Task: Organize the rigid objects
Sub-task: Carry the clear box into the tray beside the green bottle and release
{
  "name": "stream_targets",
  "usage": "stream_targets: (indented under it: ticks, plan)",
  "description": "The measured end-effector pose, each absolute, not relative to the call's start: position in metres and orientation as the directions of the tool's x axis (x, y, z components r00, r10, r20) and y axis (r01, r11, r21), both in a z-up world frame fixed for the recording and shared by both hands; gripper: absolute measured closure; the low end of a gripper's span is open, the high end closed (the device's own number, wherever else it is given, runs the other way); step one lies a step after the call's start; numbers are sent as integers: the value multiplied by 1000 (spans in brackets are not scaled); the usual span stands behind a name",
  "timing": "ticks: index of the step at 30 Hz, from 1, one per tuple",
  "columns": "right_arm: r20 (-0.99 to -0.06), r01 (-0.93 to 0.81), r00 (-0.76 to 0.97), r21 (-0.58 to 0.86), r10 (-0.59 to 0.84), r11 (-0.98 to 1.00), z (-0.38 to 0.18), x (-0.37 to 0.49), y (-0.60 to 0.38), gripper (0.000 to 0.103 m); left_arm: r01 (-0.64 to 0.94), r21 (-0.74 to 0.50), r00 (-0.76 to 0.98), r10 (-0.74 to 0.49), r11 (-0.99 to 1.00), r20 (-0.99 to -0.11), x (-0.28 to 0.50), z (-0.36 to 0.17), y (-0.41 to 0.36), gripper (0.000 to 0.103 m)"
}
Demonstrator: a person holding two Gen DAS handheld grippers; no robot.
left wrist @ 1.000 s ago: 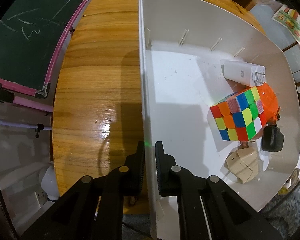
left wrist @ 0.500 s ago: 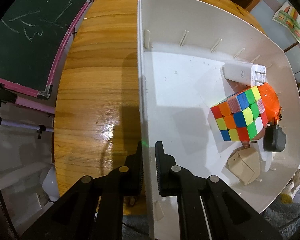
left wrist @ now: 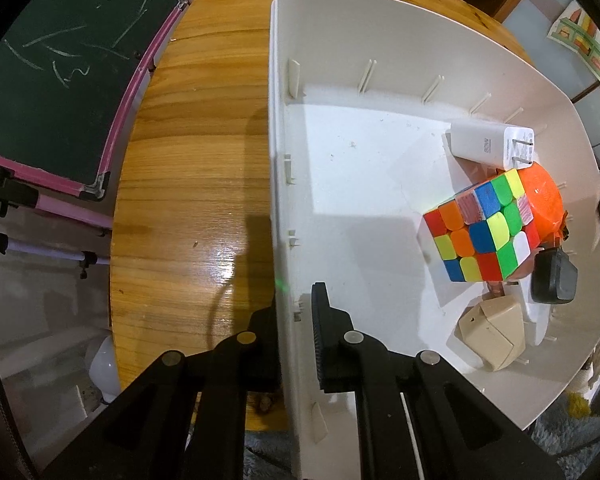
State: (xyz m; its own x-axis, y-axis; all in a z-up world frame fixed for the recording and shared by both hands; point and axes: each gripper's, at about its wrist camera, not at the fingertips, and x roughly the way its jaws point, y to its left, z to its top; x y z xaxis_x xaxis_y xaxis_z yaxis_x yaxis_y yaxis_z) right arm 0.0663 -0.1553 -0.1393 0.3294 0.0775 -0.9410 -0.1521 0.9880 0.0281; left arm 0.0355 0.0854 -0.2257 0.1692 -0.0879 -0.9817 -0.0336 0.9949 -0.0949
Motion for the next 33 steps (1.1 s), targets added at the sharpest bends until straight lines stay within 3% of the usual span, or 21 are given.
stream_targets:
  ticks: [9, 13, 21, 25, 33]
  plan:
    - [-963, -124, 240, 95, 123, 988, -167, 61, -160, 46, -51, -97, 162, -87, 994, -983, 37, -225, 82, 88]
    - [-954, -90, 270, 108, 129, 990, -162, 58, -169, 36, -80, -131, 140, -118, 988, -983, 39, -230, 89, 85]
    - [-928, -78, 345, 124, 143, 989, -143, 49, -177, 36, -106, -82, 148, -66, 991, -987, 37, -227, 93, 84]
    - [-914, -83, 381, 116, 139, 990, -135, 44, -177, 36, -130, -47, 186, -23, 990, -982, 32, -213, 96, 69]
    - [-883, -96, 448, 108, 140, 989, -111, 29, -181, 36, -136, 31, 284, 69, 990, -956, 16, -171, 89, 65]
